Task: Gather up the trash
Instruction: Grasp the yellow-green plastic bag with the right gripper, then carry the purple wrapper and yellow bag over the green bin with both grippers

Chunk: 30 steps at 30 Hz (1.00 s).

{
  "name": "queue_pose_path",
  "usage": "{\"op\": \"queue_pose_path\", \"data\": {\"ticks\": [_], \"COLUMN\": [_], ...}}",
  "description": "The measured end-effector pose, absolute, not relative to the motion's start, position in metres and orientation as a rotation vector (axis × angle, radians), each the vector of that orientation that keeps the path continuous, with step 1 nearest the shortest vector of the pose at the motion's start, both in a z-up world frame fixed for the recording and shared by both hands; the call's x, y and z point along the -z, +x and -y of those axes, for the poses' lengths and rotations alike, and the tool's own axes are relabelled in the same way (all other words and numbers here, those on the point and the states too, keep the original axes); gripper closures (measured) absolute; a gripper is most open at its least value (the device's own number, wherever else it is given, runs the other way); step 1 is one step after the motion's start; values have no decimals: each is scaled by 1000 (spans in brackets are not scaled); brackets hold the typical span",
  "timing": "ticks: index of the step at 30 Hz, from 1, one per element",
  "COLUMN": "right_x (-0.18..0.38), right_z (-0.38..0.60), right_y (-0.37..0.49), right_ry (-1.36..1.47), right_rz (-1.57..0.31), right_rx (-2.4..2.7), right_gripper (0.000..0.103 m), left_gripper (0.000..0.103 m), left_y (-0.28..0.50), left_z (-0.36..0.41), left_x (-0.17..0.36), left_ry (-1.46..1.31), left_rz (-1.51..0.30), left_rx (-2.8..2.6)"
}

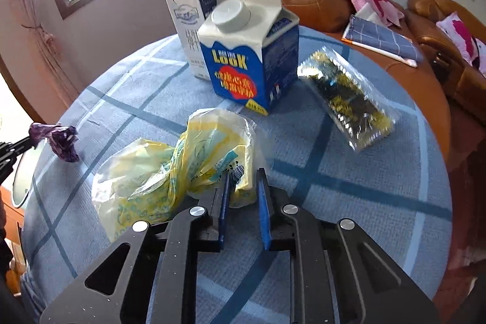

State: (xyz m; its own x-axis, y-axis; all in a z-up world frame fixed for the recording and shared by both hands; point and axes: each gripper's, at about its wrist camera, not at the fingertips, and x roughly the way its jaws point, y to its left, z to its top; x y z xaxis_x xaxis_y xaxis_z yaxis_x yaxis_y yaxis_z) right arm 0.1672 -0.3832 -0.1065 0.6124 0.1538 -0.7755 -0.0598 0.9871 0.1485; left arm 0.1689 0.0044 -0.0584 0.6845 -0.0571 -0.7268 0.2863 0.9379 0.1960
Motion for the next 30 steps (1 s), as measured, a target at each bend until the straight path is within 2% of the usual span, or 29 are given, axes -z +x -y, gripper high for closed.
{"op": "queue_pose_path", "data": {"ticks": [2, 4, 6, 8, 13, 16, 18, 22, 24, 27, 30], "right_x": [107, 105, 102, 93, 75, 87, 104, 111, 111, 107, 97], "right_z": [380, 378, 381, 386, 391, 384, 378, 379, 377, 370, 367], "right_y": [160, 149, 144, 141, 161, 182, 188, 175, 169, 156, 148], "right_ry": [115, 97, 113, 111, 99, 70, 35, 59, 52, 46, 96], "right_rz": [-913, -904, -899, -872, -830, -894, -963, -955, -947, -908, -850], "right_rx": [-139, -135, -146, -136, -118, -155, -180, -207, -212, -184, -147], "right_gripper": [84, 76, 58, 56, 56, 57, 62, 68, 76, 83, 85], "left_gripper": [100, 100, 100, 100, 100, 100, 100, 100, 100, 100, 100], "left_y": [165, 162, 160, 159, 157, 156, 154, 151, 150, 147, 141], "left_z": [-9, -13, -18, -24, -32, -35, -38, -46, -47, -51, -55], "left_x": [55, 53, 52, 52, 54, 56, 56, 55, 55, 51, 44], "left_ry": [308, 311, 312, 311, 303, 302, 300, 298, 298, 292, 296], "left_rz": [-791, -788, -786, -788, -797, -804, -805, -804, -804, -796, -782], "left_rx": [192, 188, 180, 170, 148, 141, 135, 126, 123, 116, 106]}}
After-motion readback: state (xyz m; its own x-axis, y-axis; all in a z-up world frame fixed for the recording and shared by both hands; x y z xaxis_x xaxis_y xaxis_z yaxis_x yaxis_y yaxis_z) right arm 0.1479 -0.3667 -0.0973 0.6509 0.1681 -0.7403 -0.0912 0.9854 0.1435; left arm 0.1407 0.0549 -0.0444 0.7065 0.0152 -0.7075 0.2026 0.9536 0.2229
